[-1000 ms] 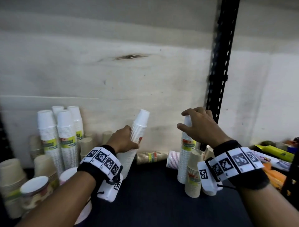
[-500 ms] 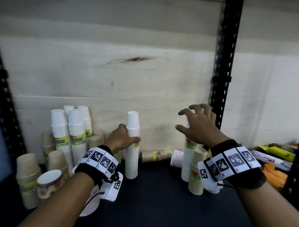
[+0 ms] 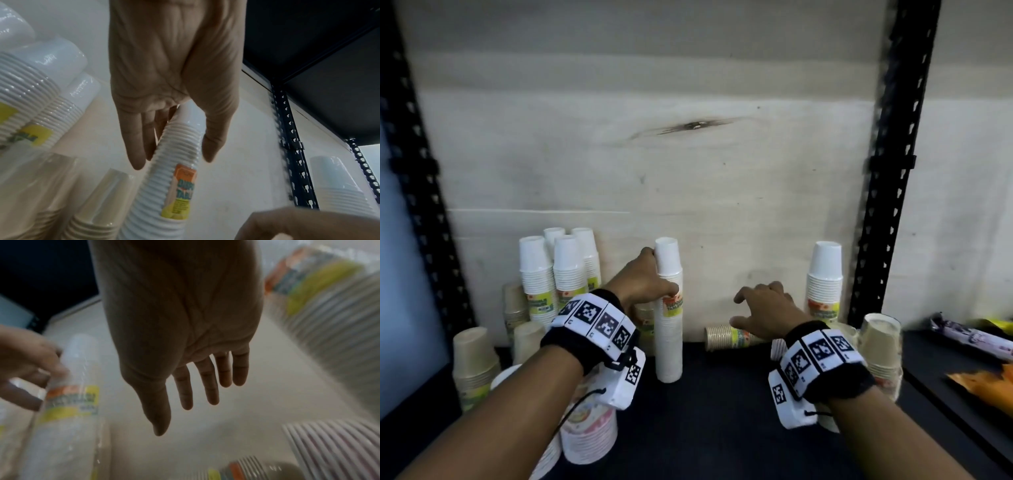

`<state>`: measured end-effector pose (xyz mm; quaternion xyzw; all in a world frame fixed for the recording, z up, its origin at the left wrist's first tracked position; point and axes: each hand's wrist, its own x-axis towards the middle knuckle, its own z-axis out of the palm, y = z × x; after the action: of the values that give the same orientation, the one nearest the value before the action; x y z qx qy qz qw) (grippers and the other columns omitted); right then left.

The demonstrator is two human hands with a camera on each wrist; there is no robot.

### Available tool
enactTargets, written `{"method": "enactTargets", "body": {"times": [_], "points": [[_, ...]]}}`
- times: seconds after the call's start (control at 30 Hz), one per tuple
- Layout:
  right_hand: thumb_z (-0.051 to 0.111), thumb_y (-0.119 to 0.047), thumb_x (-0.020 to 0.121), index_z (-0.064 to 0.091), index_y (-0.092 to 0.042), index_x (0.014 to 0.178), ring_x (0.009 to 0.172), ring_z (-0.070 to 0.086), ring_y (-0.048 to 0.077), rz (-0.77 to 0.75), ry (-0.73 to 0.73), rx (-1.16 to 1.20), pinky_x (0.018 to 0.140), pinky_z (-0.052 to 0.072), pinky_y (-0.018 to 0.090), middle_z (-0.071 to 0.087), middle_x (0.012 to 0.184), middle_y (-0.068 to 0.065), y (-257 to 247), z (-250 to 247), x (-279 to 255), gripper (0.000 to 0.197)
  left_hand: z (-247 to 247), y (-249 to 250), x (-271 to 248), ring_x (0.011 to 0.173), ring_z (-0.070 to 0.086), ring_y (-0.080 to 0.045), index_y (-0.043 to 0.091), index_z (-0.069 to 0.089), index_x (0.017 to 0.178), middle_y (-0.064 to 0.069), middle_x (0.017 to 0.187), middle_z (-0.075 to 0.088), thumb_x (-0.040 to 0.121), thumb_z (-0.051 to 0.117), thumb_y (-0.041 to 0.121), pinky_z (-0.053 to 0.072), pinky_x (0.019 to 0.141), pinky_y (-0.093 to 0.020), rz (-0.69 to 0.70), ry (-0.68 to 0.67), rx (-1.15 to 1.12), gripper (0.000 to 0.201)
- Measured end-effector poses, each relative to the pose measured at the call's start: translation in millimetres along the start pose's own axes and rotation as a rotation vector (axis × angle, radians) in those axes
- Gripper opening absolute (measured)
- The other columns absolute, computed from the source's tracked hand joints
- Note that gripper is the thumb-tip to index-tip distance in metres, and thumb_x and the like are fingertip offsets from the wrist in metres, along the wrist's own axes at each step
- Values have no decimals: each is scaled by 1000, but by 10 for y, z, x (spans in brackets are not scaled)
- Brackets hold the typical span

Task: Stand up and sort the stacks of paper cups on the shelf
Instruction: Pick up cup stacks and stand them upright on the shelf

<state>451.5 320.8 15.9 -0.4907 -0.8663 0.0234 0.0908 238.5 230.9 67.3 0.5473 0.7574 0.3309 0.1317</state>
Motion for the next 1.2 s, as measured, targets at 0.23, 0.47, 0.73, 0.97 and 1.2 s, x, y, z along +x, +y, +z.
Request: {"method": "enactTargets", "body": {"times": [0.23, 0.47, 0.73, 0.97, 1.2], "points": [[64, -29, 88, 40, -16, 138, 130, 36, 33, 85, -117, -18, 104, 39, 46, 44, 139, 10, 33, 609, 424, 57, -96, 69, 29, 106, 57, -20, 13, 42, 134, -2, 124, 58, 76, 76, 47, 46, 84, -31, 45, 200, -36, 75], [44, -23, 96, 44, -16, 138, 128, 41, 31, 200, -54, -181, 102, 36, 45, 44, 139, 9, 28, 970, 593, 42, -221, 60, 57, 101, 63, -24, 28, 41, 138, -4, 117, 63, 74, 79, 29, 54, 90, -43, 96, 160, -40, 75], [48, -23, 94, 47, -20, 132, 123, 41, 33, 121, -49, -209, 97, 38, 46, 47, 135, 11, -10, 974, 663, 38, -270, 38, 51, 103, 64, -22, 36, 54, 133, -1, 124, 61, 75, 74, 26, 55, 90, -40, 130, 103, 11, 62], [60, -26, 88, 48, -18, 129, 125, 41, 32, 87, -198, -182, 98, 37, 45, 52, 132, 8, -36, 879, 669, 43, -302, 29, 55, 103, 62, -23, 36, 54, 133, -1, 124, 60, 76, 74, 26, 55, 89, -39, 123, 110, 45, 61], [75, -26, 77, 55, -18, 124, 113, 58, 27, -4, -233, -176, 95, 49, 37, 60, 124, 8, -26, 657, 617, 52, -315, 29, 40, 102, 61, -23, 37, 53, 133, -1, 123, 59, 77, 74, 26, 54, 90, -40, 116, 103, 48, 61]]}}
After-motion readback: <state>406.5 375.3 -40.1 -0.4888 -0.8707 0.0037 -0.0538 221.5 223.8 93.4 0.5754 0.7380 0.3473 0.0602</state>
